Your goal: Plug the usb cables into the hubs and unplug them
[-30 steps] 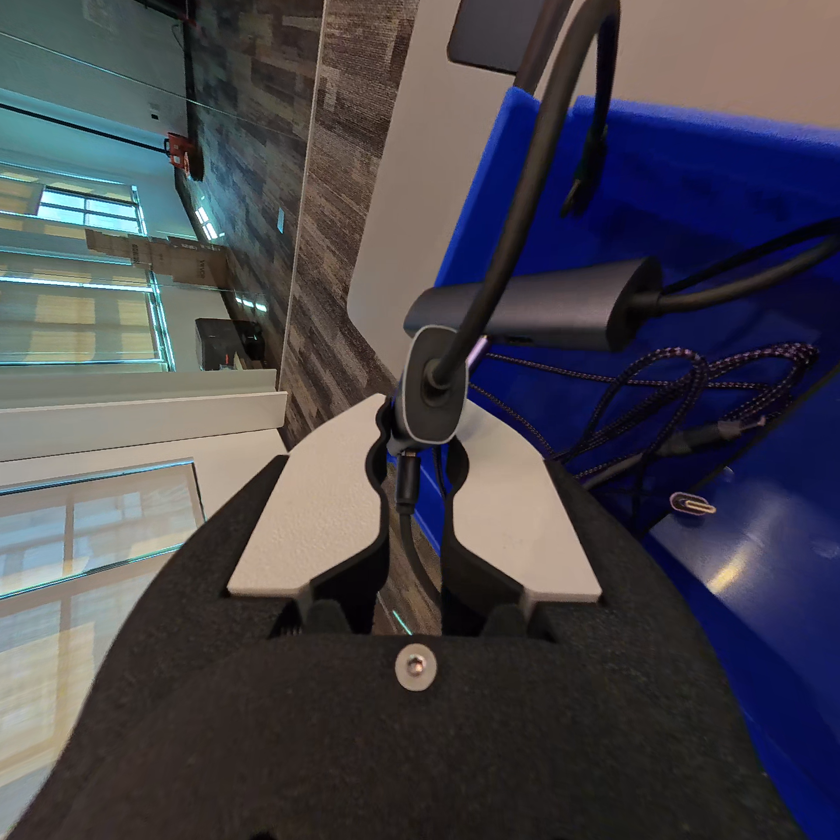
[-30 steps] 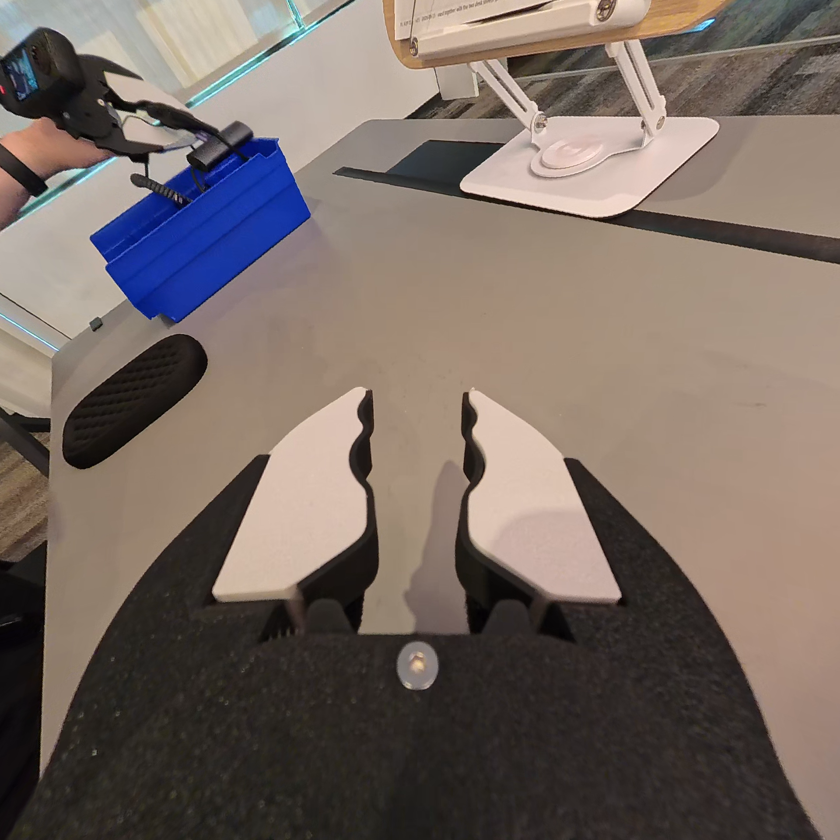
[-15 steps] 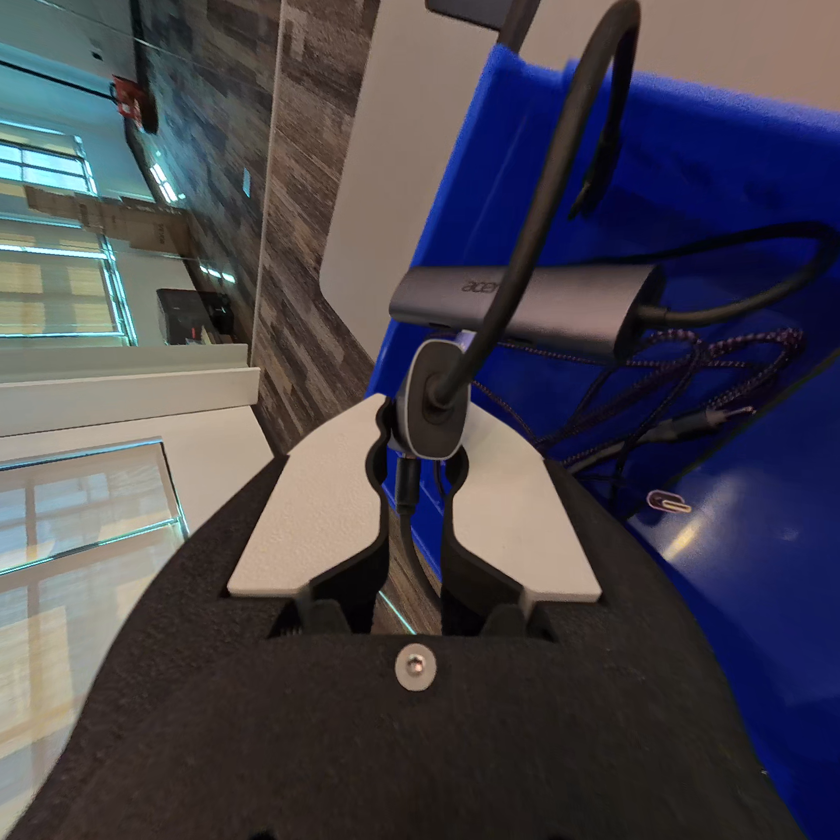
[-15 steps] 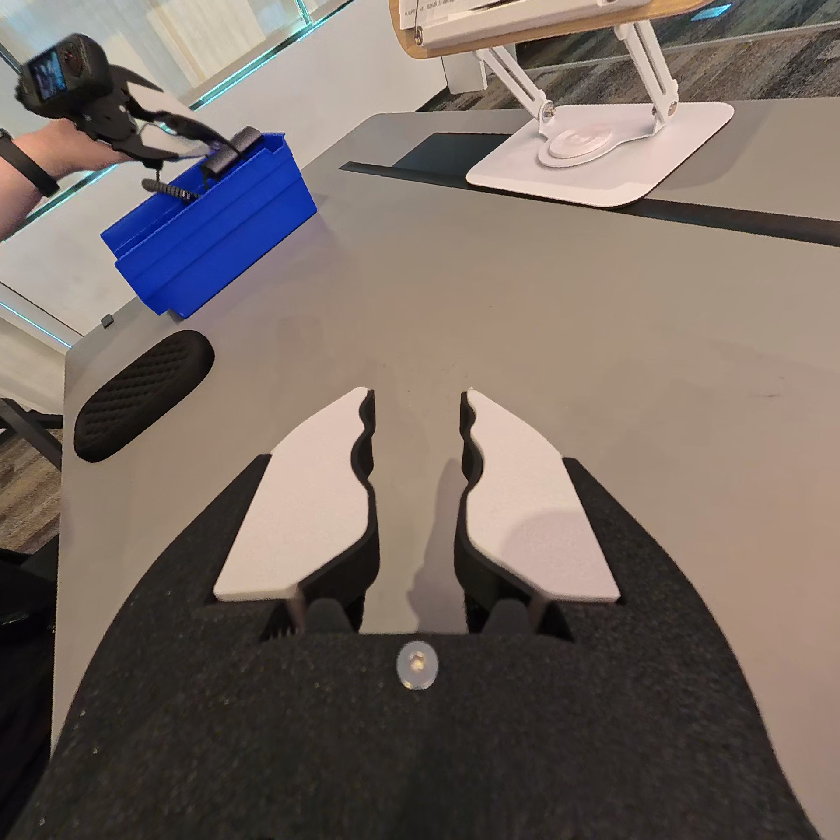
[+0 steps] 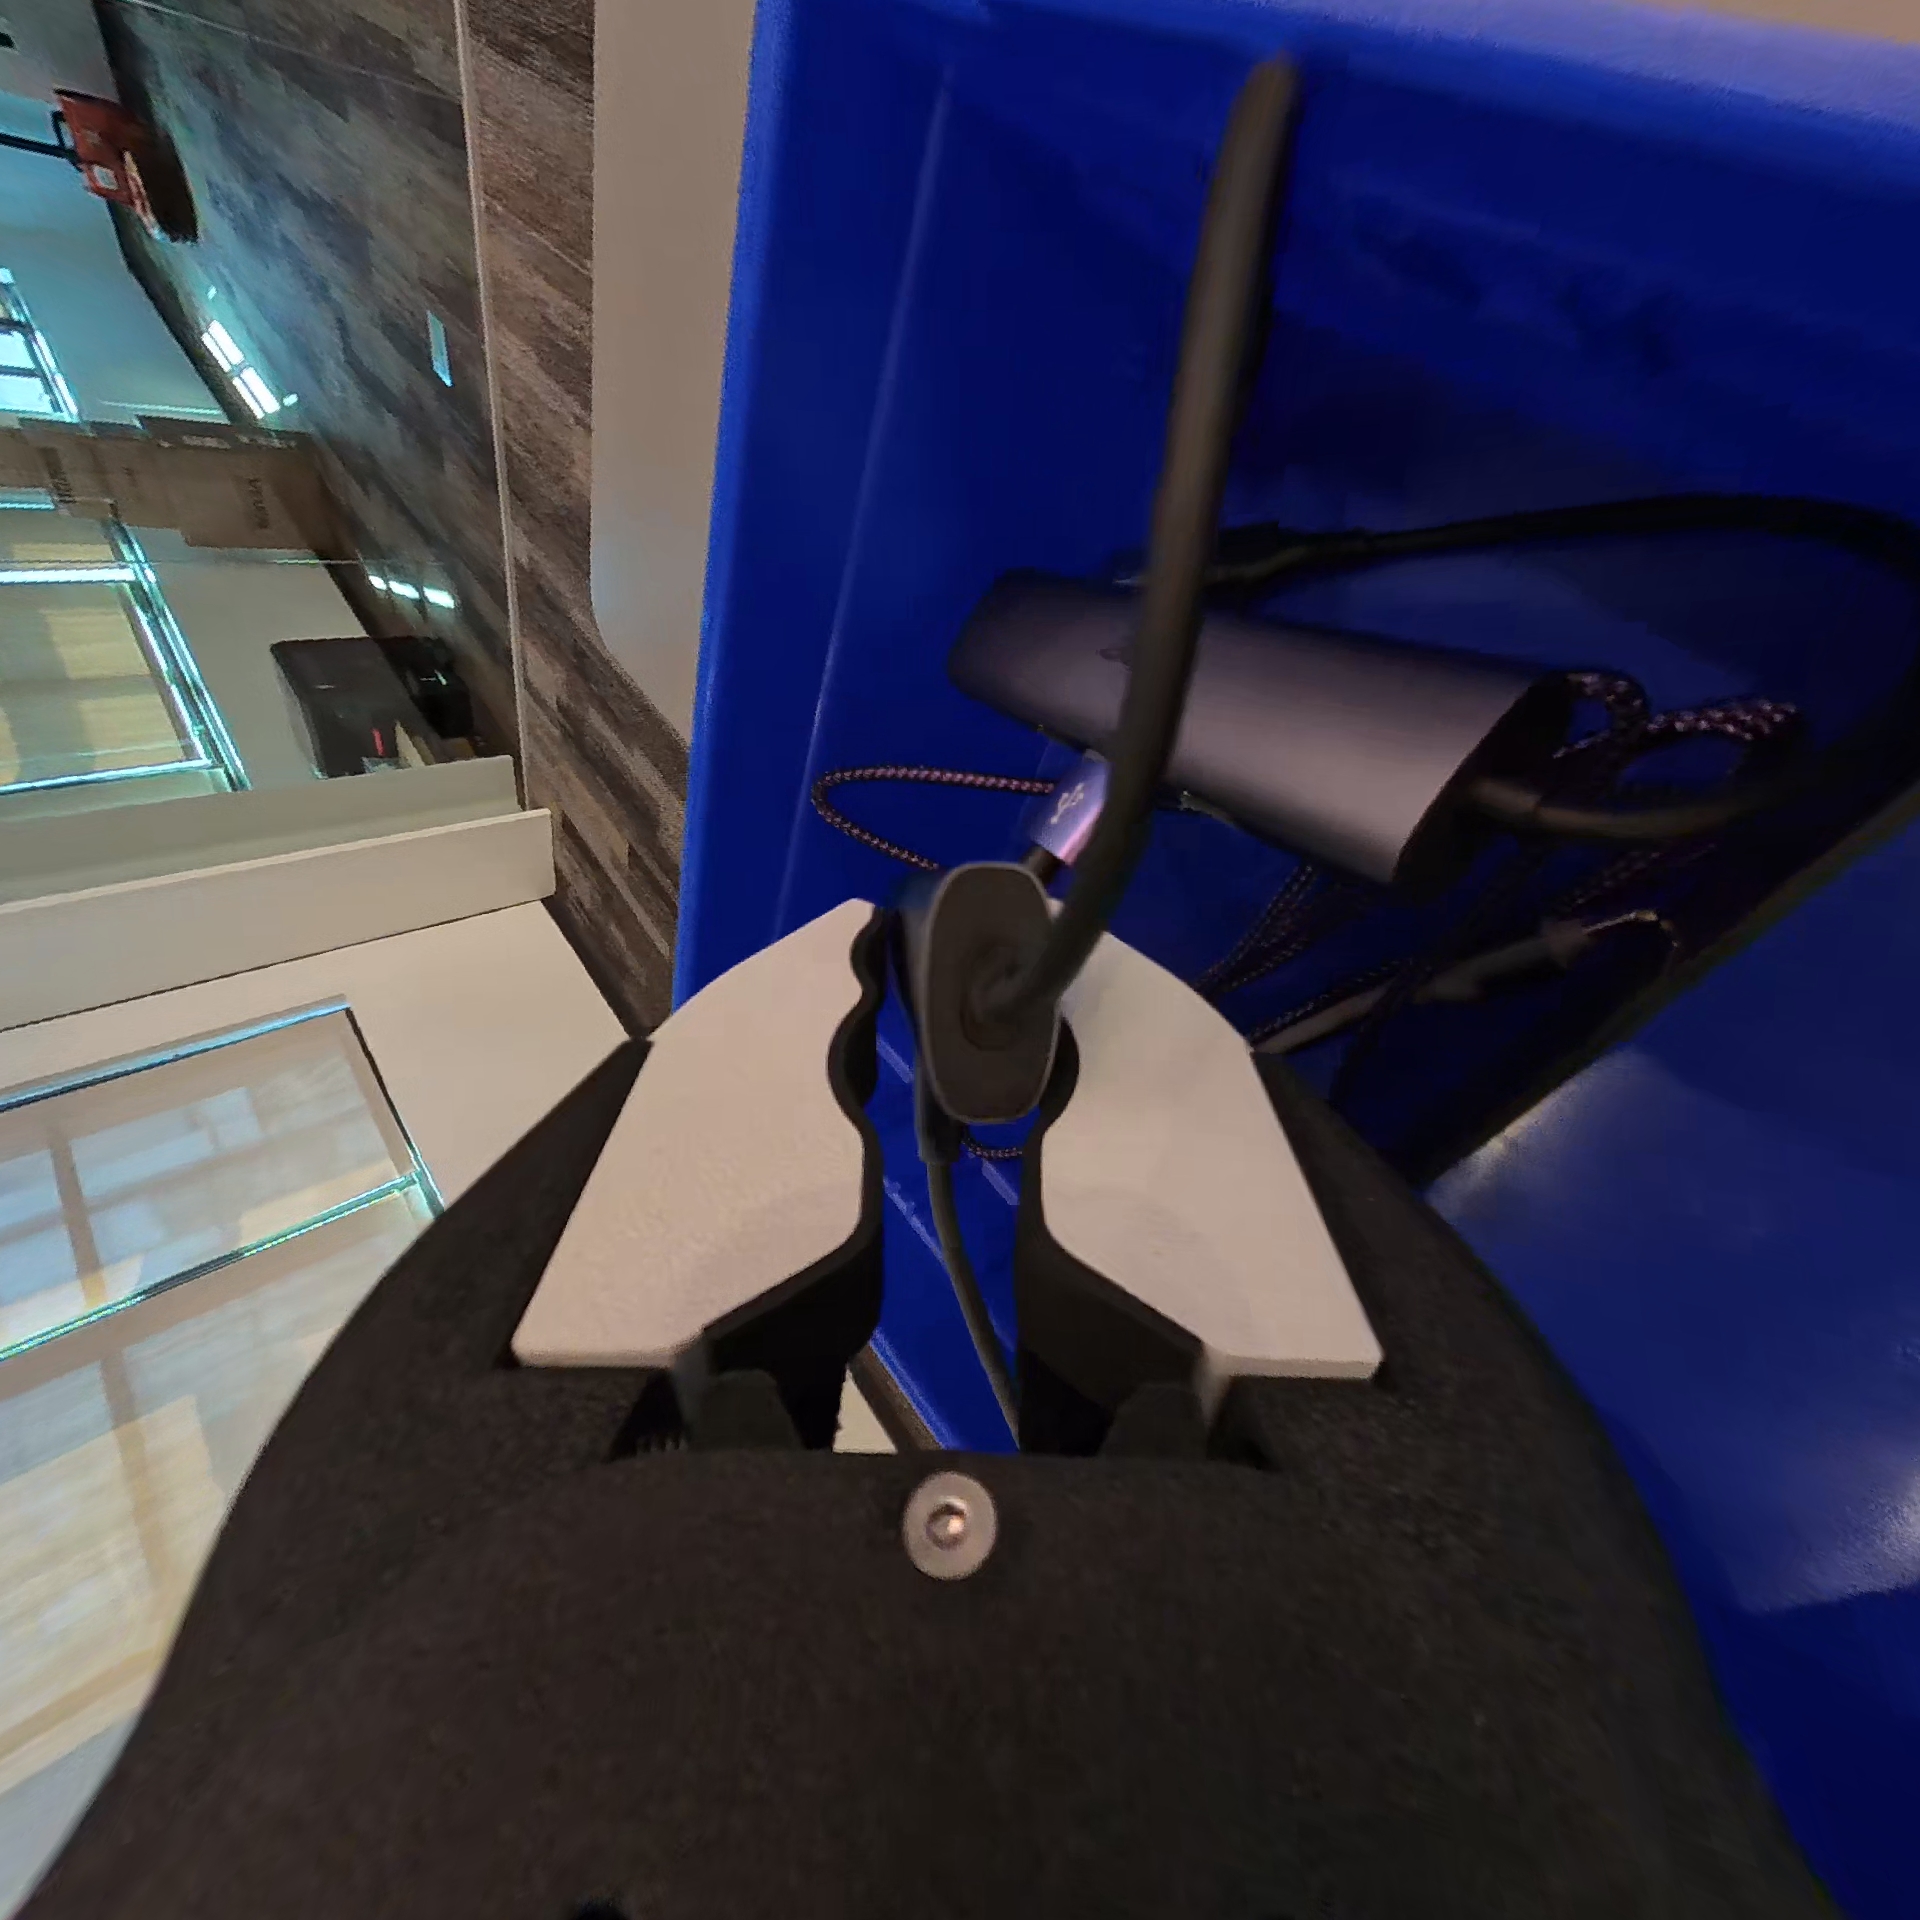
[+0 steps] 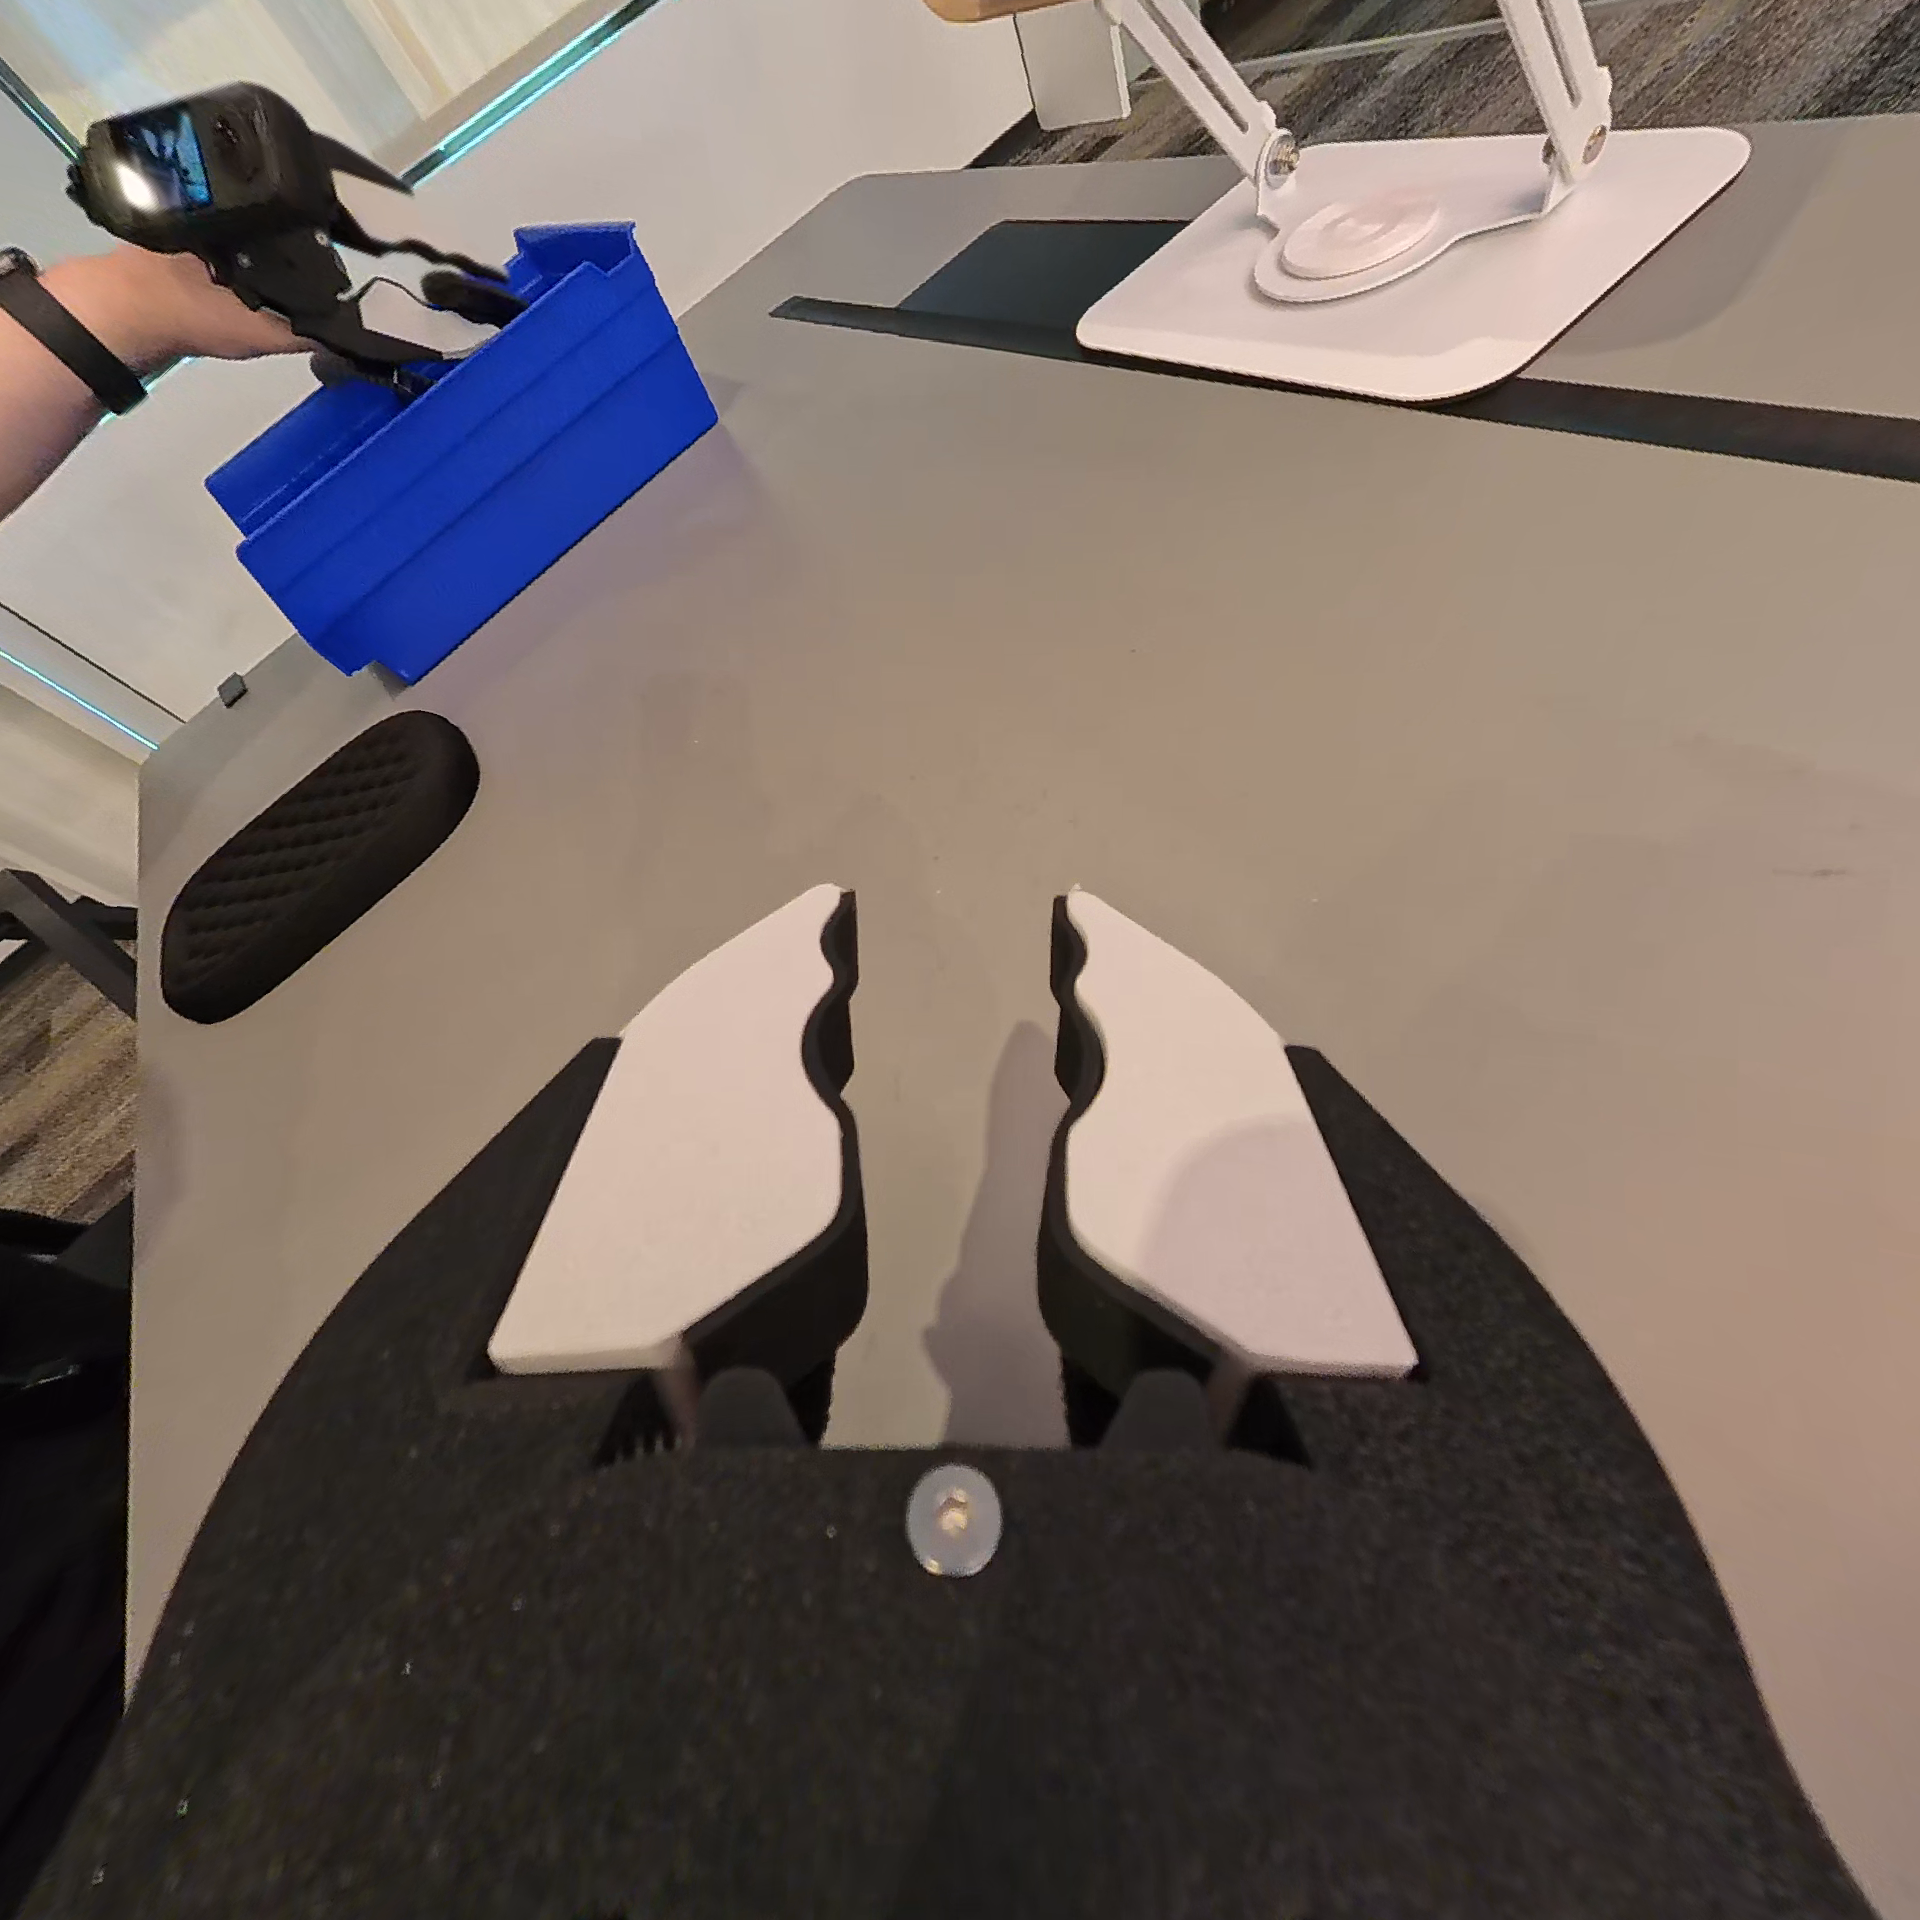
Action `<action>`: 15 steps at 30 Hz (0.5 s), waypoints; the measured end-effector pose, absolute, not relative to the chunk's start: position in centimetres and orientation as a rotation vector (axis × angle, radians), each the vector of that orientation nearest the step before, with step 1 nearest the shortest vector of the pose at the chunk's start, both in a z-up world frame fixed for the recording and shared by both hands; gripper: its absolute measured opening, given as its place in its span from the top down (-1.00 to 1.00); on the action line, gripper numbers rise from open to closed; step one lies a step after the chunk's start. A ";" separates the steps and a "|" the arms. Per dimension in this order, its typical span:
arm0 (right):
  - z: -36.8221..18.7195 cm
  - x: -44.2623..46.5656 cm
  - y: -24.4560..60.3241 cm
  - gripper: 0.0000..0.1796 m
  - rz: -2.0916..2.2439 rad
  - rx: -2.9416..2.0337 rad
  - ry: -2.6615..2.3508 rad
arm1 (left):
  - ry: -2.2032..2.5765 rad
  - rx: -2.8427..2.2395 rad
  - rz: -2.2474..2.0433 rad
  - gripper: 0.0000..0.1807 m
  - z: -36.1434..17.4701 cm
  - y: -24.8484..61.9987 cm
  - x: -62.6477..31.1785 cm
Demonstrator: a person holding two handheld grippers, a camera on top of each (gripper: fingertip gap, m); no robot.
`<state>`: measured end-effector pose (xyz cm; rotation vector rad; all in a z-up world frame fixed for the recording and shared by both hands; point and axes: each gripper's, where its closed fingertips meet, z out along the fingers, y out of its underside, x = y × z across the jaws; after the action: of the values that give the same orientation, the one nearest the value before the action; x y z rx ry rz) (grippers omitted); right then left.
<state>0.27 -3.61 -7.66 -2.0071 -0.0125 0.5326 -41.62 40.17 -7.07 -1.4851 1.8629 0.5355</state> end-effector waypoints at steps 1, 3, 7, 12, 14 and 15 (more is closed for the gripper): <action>-7.7 0.3 -3.6 0.61 0.535 -2.008 -0.011 | 1.842 -1.496 0.505 0.66 -6.9 40.1 -41.4; -7.8 0.3 -3.6 0.62 0.538 -2.010 -0.009 | 1.806 -1.534 0.404 0.61 -6.4 39.6 -40.9; -7.9 0.2 -3.6 0.62 0.546 -2.018 -0.014 | 1.762 -1.547 0.302 0.64 -4.8 39.1 -40.7; -7.7 0.1 -3.7 0.63 0.550 -2.012 -0.020 | 1.812 -1.551 0.376 0.65 -5.4 39.1 -42.2; -7.7 0.1 -3.8 0.63 0.553 -2.011 -0.018 | 1.813 -1.579 0.392 0.64 -5.8 39.1 -42.7; -7.7 0.1 -3.8 0.63 0.556 -2.010 -0.016 | 1.809 -1.595 0.418 0.62 -6.0 39.3 -43.1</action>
<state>0.07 -3.76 -7.74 -2.0098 -0.0164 0.5561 -43.09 39.28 -5.95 -1.5950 1.8094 0.4177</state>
